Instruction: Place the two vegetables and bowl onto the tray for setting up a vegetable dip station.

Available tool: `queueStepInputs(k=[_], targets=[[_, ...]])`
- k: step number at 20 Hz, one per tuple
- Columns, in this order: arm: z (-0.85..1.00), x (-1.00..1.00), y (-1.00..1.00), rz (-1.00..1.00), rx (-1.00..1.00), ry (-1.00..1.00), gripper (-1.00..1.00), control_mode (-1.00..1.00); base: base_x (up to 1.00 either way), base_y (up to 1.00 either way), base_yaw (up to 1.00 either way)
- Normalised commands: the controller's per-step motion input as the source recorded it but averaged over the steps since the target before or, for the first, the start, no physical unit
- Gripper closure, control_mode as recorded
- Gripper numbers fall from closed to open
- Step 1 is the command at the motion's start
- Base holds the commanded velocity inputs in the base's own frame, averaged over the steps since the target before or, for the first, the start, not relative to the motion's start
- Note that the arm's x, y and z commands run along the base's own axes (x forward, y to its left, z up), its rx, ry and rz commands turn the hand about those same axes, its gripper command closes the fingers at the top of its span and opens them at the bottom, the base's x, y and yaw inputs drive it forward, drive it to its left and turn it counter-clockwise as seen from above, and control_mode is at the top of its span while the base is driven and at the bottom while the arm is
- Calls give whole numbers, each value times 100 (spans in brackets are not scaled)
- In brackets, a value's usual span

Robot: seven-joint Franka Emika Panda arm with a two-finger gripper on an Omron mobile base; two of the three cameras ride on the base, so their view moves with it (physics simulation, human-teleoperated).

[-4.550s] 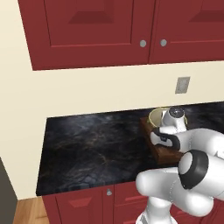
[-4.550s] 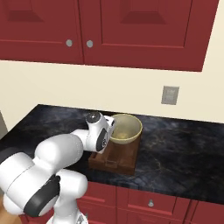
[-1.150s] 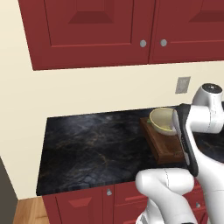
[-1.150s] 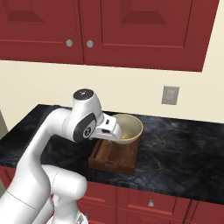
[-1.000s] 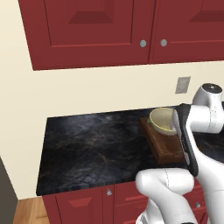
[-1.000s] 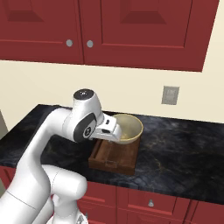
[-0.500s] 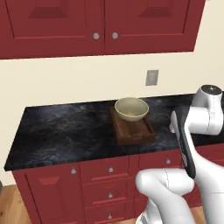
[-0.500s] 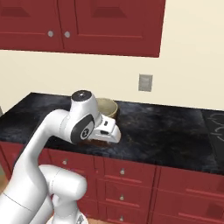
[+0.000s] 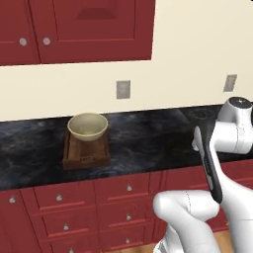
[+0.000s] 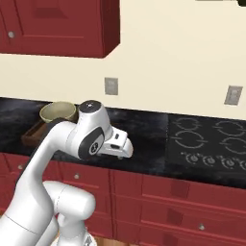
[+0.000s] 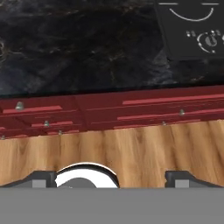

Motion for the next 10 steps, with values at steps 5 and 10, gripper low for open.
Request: queueStepInputs(k=[5,10], targets=[[0,0,0,0,0,0,-100,100,1,-100,3],[0,0,0,0,0,0,-100,100,3,-100,5]])
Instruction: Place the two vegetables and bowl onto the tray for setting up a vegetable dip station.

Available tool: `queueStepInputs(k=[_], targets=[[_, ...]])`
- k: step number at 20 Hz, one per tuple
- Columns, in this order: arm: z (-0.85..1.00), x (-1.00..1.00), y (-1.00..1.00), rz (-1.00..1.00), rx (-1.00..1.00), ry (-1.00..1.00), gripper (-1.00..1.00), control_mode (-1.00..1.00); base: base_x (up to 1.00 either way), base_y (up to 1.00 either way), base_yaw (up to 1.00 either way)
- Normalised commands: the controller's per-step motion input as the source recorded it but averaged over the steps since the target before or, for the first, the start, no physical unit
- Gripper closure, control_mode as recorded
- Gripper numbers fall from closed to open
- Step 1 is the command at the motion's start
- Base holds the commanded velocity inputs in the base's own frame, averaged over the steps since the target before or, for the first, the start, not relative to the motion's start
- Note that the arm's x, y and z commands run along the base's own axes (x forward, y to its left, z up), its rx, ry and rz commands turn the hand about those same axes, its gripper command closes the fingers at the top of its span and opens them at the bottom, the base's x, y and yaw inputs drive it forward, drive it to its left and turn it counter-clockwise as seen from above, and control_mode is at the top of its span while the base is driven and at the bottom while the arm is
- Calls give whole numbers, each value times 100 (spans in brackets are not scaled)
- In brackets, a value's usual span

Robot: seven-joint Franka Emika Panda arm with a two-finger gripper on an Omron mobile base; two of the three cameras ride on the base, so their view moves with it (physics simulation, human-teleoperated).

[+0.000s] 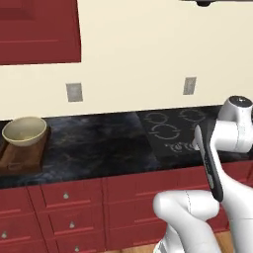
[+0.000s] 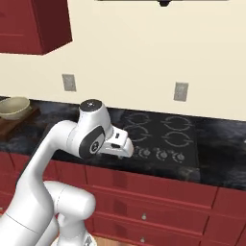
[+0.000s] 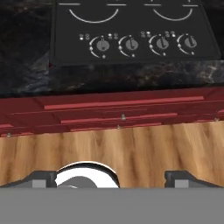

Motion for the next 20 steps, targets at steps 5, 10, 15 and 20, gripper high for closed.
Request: queueStepInputs(k=[5,10,15,20], targets=[[0,0,0,0,0,0,-100,100,3,-100,6],[0,0,0,0,0,0,-100,100,0,-100,3],[0,0,0,0,0,0,-100,100,1,-100,1],[0,0,0,0,0,0,-100,100,15,-100,5]])
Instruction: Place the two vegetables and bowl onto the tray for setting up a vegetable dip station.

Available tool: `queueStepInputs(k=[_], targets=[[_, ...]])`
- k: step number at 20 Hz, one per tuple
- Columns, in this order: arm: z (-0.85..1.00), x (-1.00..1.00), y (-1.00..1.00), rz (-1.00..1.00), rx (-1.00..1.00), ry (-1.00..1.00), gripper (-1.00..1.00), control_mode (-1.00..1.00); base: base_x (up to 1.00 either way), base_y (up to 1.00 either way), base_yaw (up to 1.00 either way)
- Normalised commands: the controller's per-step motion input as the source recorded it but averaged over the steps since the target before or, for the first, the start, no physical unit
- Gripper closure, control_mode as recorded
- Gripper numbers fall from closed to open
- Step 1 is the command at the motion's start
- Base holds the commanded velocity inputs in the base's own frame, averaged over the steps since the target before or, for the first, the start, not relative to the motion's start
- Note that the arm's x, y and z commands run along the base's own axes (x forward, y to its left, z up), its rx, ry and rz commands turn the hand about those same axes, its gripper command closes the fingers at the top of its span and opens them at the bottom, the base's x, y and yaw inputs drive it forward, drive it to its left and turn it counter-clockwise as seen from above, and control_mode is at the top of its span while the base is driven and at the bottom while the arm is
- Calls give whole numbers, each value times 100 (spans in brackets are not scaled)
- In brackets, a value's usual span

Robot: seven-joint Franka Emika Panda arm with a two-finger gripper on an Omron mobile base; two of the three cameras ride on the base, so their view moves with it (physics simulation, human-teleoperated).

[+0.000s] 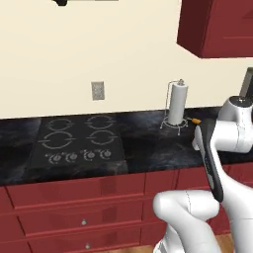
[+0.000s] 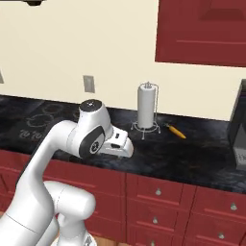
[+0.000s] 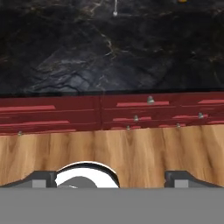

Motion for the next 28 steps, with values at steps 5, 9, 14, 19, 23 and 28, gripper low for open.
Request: queueStepInputs(k=[5,9,14,19,23,28], targets=[[0,0,0,0,0,0,-100,100,39,-99,1],[0,0,0,0,0,0,-100,100,42,-96,-2],[0,0,0,0,0,0,-100,100,51,-77,-4],[0,0,0,0,0,0,-100,100,24,-7,-4],[0,0,0,0,0,0,-100,100,-1,27,-4],[0,0,0,0,0,0,-100,100,-6,56,-2]])
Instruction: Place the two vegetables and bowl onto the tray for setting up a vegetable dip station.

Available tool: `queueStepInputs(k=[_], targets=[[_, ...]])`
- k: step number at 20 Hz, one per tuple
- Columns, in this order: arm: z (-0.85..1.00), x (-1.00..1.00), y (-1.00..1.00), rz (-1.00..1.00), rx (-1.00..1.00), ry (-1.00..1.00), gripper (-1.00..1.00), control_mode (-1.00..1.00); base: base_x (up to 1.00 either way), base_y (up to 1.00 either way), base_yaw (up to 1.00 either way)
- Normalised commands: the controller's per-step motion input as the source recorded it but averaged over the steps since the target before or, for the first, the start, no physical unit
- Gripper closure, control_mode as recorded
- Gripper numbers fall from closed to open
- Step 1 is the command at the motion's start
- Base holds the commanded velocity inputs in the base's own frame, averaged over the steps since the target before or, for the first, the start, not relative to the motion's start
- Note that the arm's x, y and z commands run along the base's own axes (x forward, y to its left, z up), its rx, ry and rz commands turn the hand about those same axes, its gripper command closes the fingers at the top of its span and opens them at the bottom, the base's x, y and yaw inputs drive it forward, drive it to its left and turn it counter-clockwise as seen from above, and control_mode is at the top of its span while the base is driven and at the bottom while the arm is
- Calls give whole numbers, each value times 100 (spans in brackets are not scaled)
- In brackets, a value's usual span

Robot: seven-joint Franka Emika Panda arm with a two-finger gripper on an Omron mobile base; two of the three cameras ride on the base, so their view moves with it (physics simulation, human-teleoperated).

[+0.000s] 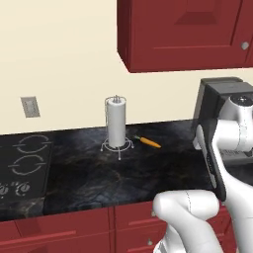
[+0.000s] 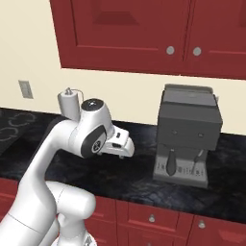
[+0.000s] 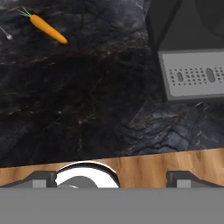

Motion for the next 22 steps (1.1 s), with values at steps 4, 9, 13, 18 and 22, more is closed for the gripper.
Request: queueStepInputs(k=[4,9,13,18,22], targets=[[0,0,0,0,0,0,-100,100,0,70,0],[0,0,0,0,0,0,-100,100,10,14,0],[0,0,0,0,0,0,-100,100,9,4,-4],[0,0,0,0,0,0,-100,100,21,17,-17],[0,0,0,0,0,0,-100,100,13,2,-7]])
